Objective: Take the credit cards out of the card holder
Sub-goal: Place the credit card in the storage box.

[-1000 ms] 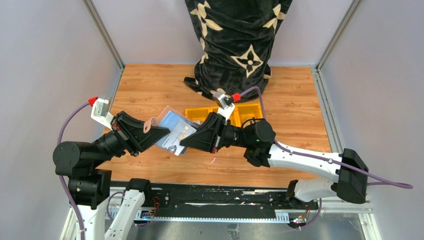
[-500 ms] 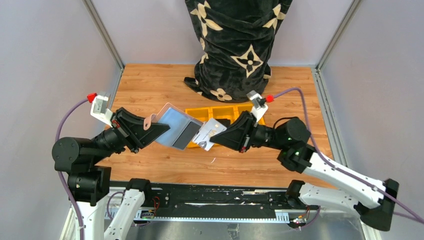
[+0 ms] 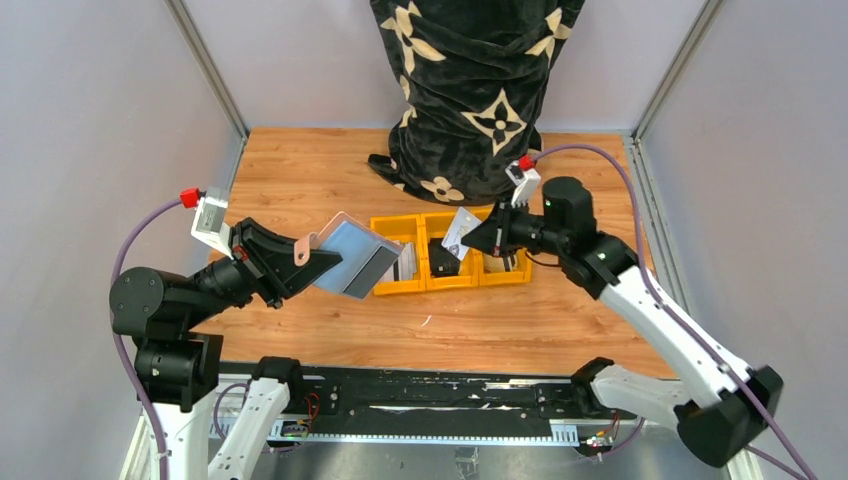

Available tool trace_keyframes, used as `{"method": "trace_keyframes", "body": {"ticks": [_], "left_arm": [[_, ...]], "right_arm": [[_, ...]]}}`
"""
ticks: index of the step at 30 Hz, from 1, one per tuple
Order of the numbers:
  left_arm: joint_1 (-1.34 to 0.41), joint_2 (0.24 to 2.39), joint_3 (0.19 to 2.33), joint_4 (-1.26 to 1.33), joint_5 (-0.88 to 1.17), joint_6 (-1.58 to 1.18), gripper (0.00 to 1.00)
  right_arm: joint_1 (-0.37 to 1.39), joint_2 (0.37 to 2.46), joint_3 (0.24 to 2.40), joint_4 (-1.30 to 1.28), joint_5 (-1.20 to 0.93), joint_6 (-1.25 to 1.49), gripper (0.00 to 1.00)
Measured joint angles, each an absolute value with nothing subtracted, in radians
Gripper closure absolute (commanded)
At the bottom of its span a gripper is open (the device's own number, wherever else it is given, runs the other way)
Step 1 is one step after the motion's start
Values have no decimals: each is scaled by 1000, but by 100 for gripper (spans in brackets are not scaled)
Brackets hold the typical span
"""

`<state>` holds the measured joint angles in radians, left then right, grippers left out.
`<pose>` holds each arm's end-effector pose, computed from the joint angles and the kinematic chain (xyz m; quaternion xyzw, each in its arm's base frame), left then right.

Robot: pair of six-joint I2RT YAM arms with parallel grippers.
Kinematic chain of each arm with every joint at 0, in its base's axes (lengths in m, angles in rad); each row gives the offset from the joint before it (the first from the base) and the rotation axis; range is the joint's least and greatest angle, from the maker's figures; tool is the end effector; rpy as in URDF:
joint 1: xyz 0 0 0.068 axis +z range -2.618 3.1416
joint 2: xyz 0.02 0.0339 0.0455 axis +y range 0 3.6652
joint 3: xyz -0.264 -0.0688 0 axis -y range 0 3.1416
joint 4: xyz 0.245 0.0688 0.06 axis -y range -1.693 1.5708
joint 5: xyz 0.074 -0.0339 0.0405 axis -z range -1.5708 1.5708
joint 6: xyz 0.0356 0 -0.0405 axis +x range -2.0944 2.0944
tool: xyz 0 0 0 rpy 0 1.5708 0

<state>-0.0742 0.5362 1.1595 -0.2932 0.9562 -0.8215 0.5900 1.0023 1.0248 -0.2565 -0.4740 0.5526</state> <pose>0.0441 -0.0324 0.4707 0.1601 0.6172 -0.5539 0.5354 0.1773 0.1383 0.3770 -0.1597 0.7600 0.4807 0.4071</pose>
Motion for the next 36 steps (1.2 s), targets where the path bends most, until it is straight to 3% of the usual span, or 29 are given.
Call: {"method": "trace_keyframes", "body": {"ticks": [6,19,36], "left_arm": [[-74,530,1159,-316,976,-788,100],[-74,530,1159,-377,988,-731,100],[-74,521,1170,-394,1003,-713,100]], "right_arm": [[594,1267,1074,-271,-505,531,100],[750,1910,1582,-399,-443,419,100],[797,2159,1718,-455,-417,422,100]]}}
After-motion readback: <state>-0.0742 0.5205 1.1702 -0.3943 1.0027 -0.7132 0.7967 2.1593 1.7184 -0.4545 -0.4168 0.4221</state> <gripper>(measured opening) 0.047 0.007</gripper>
